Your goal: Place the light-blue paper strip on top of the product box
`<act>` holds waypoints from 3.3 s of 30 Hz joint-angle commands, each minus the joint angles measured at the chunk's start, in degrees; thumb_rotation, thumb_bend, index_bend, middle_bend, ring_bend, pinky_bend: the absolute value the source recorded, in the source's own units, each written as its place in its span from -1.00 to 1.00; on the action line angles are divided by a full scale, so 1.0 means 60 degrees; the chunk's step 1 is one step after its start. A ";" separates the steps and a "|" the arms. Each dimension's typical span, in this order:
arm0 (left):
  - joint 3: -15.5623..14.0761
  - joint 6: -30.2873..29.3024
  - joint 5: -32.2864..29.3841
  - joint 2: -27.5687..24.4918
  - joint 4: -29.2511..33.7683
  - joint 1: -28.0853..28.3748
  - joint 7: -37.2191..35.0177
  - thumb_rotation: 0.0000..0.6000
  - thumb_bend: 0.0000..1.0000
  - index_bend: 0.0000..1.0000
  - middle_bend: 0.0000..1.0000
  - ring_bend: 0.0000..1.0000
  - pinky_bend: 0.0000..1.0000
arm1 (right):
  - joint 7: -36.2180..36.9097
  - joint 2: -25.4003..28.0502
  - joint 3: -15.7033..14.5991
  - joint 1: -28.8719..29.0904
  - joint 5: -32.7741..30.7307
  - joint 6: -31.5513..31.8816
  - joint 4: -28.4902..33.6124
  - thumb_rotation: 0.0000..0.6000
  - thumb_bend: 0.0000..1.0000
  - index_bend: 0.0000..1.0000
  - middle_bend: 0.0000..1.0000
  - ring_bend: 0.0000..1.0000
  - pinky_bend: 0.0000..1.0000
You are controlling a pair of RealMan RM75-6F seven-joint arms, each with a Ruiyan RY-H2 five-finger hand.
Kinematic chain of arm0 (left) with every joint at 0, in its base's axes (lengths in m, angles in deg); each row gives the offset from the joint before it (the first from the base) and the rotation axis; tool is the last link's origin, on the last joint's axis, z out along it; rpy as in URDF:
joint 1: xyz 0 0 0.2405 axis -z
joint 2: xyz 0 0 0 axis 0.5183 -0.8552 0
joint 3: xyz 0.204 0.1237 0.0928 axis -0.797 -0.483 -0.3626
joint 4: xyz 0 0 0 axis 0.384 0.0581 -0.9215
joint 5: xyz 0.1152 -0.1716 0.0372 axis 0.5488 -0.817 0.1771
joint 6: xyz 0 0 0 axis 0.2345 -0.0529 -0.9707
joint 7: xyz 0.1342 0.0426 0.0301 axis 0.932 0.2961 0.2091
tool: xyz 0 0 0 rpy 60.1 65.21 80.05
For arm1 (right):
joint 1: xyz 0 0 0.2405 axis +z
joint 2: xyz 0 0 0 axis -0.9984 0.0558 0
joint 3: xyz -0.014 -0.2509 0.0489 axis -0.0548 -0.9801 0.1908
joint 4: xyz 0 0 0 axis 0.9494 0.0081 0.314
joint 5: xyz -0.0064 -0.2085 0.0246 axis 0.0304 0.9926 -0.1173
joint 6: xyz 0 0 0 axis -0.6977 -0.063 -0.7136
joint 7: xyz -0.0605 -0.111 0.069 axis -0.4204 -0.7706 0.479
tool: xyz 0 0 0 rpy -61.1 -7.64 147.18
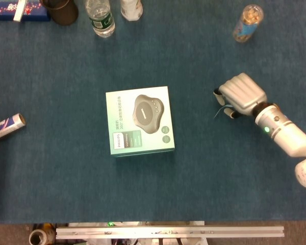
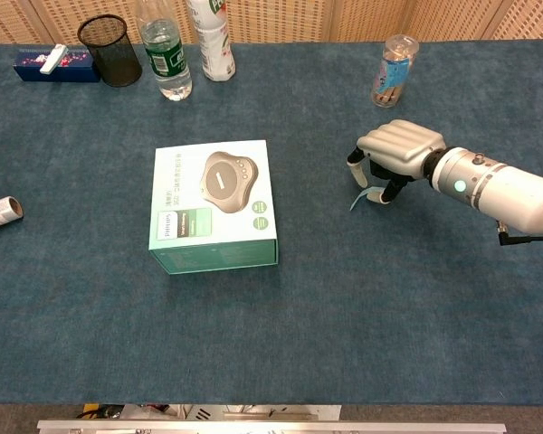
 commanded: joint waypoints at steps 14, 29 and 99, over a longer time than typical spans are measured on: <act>0.0013 -0.0055 -0.0006 0.0022 -0.0091 -0.0052 -0.0067 1.00 -0.58 -0.61 -0.39 -0.40 -0.45 | -0.0093 -0.0333 -0.0105 0.0246 -0.0227 -0.0173 -0.0399 1.00 -0.30 0.21 1.00 1.00 1.00; 0.0007 -0.0138 0.0091 -0.0097 0.0146 -0.0074 0.0110 1.00 -0.58 -0.62 -0.39 -0.40 -0.45 | 0.1569 0.1051 0.0771 0.0602 -0.0390 -0.0454 0.1344 1.00 -0.30 0.22 1.00 1.00 1.00; -0.0061 -0.0375 0.0087 -0.0257 0.0183 -0.0424 -0.0043 1.00 -0.58 -0.64 -0.40 -0.40 -0.45 | 0.3937 0.0587 0.1315 0.3656 -0.2596 -0.1462 0.2211 1.00 -0.68 -0.16 0.99 1.00 1.00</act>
